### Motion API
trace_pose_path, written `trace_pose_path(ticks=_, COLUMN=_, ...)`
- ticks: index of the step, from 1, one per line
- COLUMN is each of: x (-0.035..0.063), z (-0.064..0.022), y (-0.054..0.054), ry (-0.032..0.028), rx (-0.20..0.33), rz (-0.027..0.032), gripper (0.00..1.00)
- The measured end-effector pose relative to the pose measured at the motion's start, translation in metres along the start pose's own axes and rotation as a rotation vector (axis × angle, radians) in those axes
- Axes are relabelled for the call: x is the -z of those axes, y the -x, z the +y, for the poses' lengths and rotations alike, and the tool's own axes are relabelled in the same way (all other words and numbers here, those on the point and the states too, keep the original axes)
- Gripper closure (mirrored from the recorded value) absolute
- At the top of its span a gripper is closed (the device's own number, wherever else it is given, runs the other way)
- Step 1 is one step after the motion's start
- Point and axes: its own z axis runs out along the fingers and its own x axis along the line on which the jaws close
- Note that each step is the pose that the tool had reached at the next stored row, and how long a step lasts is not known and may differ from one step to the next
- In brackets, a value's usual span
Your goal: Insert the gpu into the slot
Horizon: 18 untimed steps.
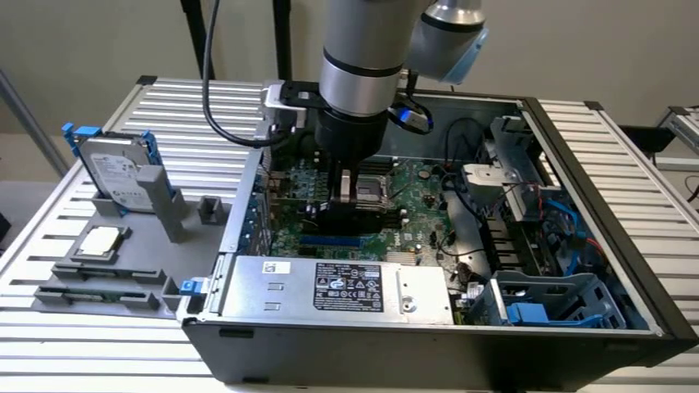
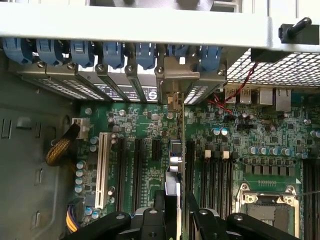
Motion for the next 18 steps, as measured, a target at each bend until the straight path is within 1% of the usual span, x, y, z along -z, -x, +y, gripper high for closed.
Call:
trace_pose_path(ticks=5, x=-0.0009, z=-0.0001, y=0.0, ry=-0.0002, rx=0.0, rz=-0.0005, gripper=0.74)
trace_pose_path(ticks=18, x=-0.0089, z=-0.0003, y=-0.0019, ry=-0.0001, rx=0.0, rz=-0.0004, gripper=0.74)
